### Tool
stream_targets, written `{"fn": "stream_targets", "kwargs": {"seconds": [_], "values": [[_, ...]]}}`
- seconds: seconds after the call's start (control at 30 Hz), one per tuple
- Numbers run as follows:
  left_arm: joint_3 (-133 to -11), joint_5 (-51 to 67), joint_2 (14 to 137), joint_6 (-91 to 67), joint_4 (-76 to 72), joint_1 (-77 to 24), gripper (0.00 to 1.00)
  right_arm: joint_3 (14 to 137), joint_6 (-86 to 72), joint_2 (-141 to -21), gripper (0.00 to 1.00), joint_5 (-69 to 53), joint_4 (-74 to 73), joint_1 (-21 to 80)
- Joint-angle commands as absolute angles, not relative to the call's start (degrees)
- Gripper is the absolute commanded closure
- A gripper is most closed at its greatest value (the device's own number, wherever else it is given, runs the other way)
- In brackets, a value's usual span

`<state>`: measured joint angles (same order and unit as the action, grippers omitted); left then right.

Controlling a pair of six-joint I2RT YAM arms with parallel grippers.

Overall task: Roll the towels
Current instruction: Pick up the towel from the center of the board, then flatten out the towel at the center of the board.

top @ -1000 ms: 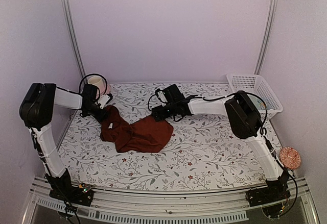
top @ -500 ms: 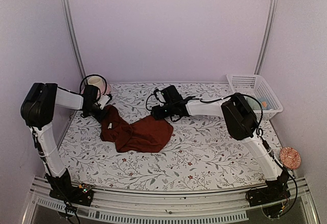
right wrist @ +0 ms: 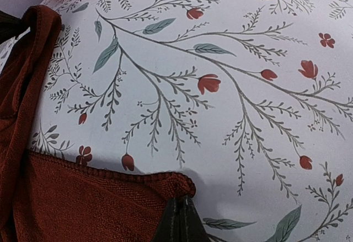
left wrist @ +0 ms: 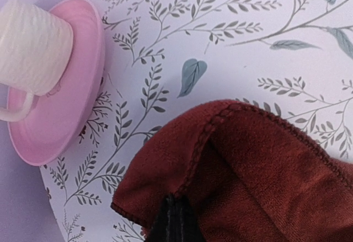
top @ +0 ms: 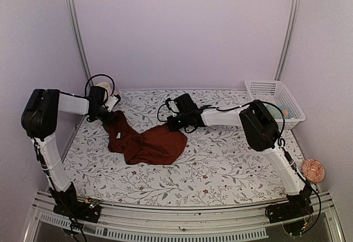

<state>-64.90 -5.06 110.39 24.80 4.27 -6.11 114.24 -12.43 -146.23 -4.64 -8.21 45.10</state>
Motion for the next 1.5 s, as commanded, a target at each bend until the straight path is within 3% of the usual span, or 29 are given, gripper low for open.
{"fn": "stream_targets", "kwargs": {"seconds": [0.0, 0.57, 0.93, 1.47], "values": [[-67.7, -3.0, 105.0, 24.3, 6.5, -5.8, 1.00, 109.8, -10.7, -138.3, 0.98, -1.5, -7.0, 45.2], [-67.7, 1.7, 87.2, 28.8, 19.2, -2.0, 1.00, 84.2, 3.0, -106.6, 0.98, 9.7, 1.7, 40.8], [-57.1, 3.4, 72.9, 32.1, 18.2, -0.6, 1.00, 62.3, 1.6, -81.2, 0.98, 18.7, 1.8, 40.6], [-47.3, 22.5, 66.5, 44.6, 25.9, -0.4, 1.00, 53.2, -5.2, -71.5, 0.98, 26.2, -1.7, 40.6]]}}
